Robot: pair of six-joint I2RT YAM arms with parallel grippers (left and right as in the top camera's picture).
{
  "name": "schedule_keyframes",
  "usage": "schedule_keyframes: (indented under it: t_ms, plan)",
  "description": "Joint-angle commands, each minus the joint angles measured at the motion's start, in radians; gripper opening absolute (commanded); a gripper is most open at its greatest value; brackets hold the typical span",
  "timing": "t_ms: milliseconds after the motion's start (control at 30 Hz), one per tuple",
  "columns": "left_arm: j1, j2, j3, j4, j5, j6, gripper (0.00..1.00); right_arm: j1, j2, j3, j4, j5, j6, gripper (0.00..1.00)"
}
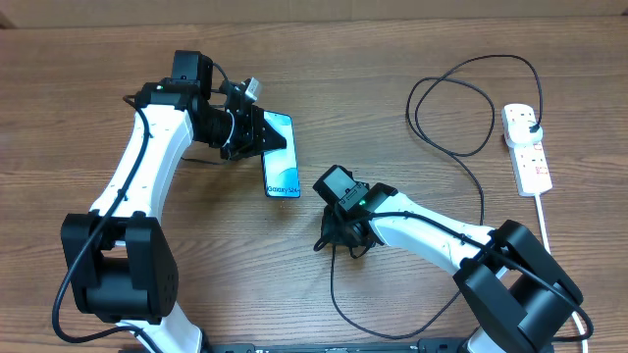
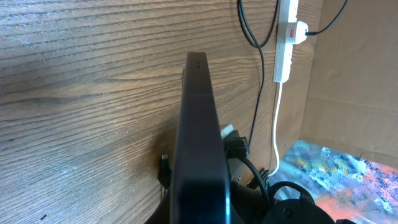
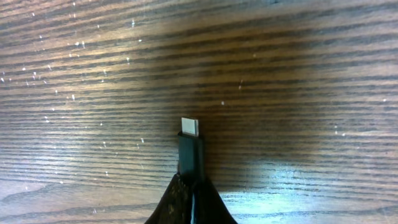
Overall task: Plug charger to phone and switch on socket
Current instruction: 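Grasp the USB-C plug of the black cable with the right gripper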
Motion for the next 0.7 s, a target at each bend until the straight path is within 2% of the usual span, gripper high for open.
schedule_keyframes:
  t_ms: [0,167,300,433,667]
  plan:
    - [0.006,-0.021,0.001,0.009,0.052,0.026,0.04,0.002,0.022,0.013,-0.006,-0.031,0.018,0.04]
    - [0.009,-0.021,0.001,0.019,0.085,0.011,0.04,-0.010,0.021,0.013,-0.009,-0.129,0.013,0.03]
    - [0.026,-0.021,0.001,0.021,0.168,0.012,0.04,-0.064,0.011,0.013,-0.027,-0.292,-0.064,0.04]
    - [0.057,-0.021,0.001,0.003,0.263,0.058,0.04,-0.139,-0.025,0.013,-0.021,-0.478,-0.193,0.04]
    - [0.126,-0.021,0.001,-0.101,0.393,0.190,0.04,-0.247,-0.161,0.013,-0.035,-0.837,-0.509,0.04]
